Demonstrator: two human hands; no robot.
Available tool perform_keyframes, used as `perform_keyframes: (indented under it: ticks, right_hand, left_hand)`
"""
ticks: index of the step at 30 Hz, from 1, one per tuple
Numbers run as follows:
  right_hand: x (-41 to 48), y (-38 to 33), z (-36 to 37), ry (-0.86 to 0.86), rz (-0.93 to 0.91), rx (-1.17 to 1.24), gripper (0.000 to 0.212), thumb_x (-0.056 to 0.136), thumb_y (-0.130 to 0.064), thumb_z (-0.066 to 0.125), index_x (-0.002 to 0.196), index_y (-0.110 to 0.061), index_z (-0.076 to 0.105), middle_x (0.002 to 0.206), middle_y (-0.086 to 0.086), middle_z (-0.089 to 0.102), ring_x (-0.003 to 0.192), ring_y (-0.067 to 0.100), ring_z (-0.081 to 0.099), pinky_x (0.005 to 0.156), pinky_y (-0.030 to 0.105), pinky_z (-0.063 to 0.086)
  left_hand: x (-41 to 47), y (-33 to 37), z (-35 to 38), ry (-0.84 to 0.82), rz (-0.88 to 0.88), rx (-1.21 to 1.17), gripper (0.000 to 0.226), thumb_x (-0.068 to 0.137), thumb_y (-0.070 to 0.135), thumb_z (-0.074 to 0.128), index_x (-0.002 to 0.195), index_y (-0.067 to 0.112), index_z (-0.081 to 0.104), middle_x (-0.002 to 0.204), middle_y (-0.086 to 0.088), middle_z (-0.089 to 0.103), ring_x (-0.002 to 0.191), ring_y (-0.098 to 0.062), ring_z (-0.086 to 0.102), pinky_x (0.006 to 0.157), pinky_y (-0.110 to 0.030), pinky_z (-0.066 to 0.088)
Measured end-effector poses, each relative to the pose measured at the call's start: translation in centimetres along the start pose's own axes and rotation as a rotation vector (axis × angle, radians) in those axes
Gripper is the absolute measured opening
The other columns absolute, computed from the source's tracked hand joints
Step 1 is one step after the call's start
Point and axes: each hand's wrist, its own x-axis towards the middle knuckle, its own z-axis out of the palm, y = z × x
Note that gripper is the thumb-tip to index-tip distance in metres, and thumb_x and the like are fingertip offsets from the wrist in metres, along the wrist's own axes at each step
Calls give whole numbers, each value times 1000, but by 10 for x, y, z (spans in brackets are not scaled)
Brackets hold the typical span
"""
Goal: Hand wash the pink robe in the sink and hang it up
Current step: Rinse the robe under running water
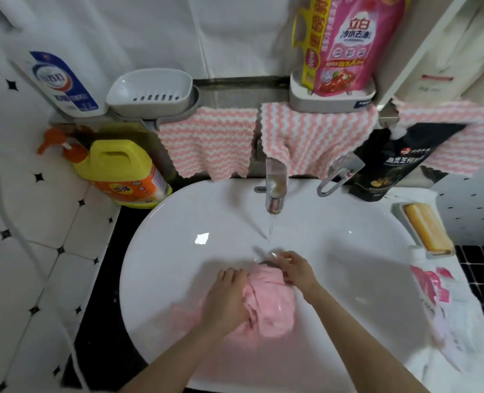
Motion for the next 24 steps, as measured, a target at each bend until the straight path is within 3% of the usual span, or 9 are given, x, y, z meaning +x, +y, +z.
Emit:
perform_keyframes:
  ticks: [3, 4, 6, 8, 11, 13, 15, 18, 24]
  right_hand:
    - [-25, -3, -24, -29, -65, 222, 27, 95, -44, 52, 103, -22, 66, 98, -5, 70, 93, 14, 64, 80, 28, 48]
    - [-30, -1, -30, 71, -112, 183, 25, 95, -41, 52, 107, -24, 65, 101, -6, 69, 97, 16, 64, 83, 29, 47]
    - [-34, 10, -40, 374, -222, -81, 33, 93, -38, 57, 121, -21, 61, 116, 5, 65, 107, 26, 60, 93, 35, 44]
    - [-39, 21, -44, 548, -352, -317, 50, 88, -45, 49, 127, -16, 59, 126, 14, 59, 116, 36, 54, 99, 41, 36]
    - [-38, 33, -31, 406, -597, -565, 69, 80, -65, 41, 137, -26, 48, 141, 16, 48, 125, 40, 47, 101, 48, 37]
    - [-26, 39, -17, 248, -700, -789, 71, 84, -76, 31, 145, -38, 30, 154, 15, 29, 139, 40, 28, 107, 58, 29]
    - [-14, 39, -5, 147, -665, -848, 66, 89, -75, 18, 148, -47, 14, 161, 3, 5, 147, 32, 2, 112, 64, 14]
    - [4, 44, 11, 145, -595, -860, 61, 89, -72, 3, 146, -52, -3, 160, -5, -12, 146, 22, -15, 114, 62, -1]
    - [23, 57, 30, 270, -585, -898, 63, 93, -50, 30, 151, -30, 20, 161, -2, 6, 148, 23, 1, 114, 52, 5]
  left_hand:
    - [28, 15, 0, 111, 103, 11, 90, 44, 20, 79, 126, 18, 41, 117, -1, 54, 106, -27, 53, 87, -31, 45]
    - [37, 16, 1, 24, 111, 101, 103, 48, 33, 82, 137, 18, 32, 134, -6, 48, 121, -30, 47, 96, -41, 44]
    - [57, 9, 2, -214, 169, 217, 116, 61, 54, 77, 150, 26, 8, 157, -6, 7, 144, -31, 10, 110, -62, 15]
    - [68, 1, -11, -404, 165, 142, 95, 71, 60, 67, 148, 36, 17, 158, 2, -5, 145, -28, -2, 113, -60, 8]
    - [77, -6, -22, -134, 138, 23, 88, 72, 70, 53, 147, 33, 25, 158, 4, 4, 145, -21, 5, 116, -51, 14]
    - [75, -13, -11, -203, 234, 70, 114, 58, 82, 44, 149, 33, -5, 156, 1, -20, 143, -23, -20, 113, -56, -9]
    - [69, -21, 16, -236, 372, 241, 124, 54, 87, 36, 145, 26, -23, 153, -4, -30, 139, -25, -31, 108, -60, -14]
    - [60, -31, 46, -205, 348, 234, 123, 62, 88, 33, 150, 7, 4, 158, -12, 3, 145, -29, 5, 110, -59, 20]
    - [65, -35, 72, 35, 385, 33, 80, 79, 41, 59, 142, -3, 34, 153, -15, 24, 143, -28, 20, 107, -55, 26]
